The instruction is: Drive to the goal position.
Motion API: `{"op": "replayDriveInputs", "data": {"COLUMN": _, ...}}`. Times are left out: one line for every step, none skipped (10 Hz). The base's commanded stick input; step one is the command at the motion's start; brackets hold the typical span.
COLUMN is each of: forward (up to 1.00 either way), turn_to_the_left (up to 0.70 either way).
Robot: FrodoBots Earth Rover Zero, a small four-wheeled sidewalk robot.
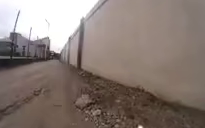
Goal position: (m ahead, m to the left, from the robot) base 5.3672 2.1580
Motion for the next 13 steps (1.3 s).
{"op": "replayDriveInputs", "data": {"forward": 0.3, "turn_to_the_left": 0.0}}
{"op": "replayDriveInputs", "data": {"forward": 0.3, "turn_to_the_left": 0.0}}
{"op": "replayDriveInputs", "data": {"forward": 0.3, "turn_to_the_left": 0.0}}
{"op": "replayDriveInputs", "data": {"forward": 0.3, "turn_to_the_left": 0.0}}
{"op": "replayDriveInputs", "data": {"forward": 0.3, "turn_to_the_left": 0.0}}
{"op": "replayDriveInputs", "data": {"forward": 0.3, "turn_to_the_left": 0.0}}
{"op": "replayDriveInputs", "data": {"forward": 0.3, "turn_to_the_left": 0.0}}
{"op": "replayDriveInputs", "data": {"forward": 0.3, "turn_to_the_left": 0.0}}
{"op": "replayDriveInputs", "data": {"forward": 0.3, "turn_to_the_left": 0.0}}
{"op": "replayDriveInputs", "data": {"forward": 0.3, "turn_to_the_left": 0.0}}
{"op": "replayDriveInputs", "data": {"forward": 0.3, "turn_to_the_left": 0.0}}
{"op": "replayDriveInputs", "data": {"forward": 0.3, "turn_to_the_left": 0.0}}
{"op": "replayDriveInputs", "data": {"forward": 0.3, "turn_to_the_left": 0.0}}
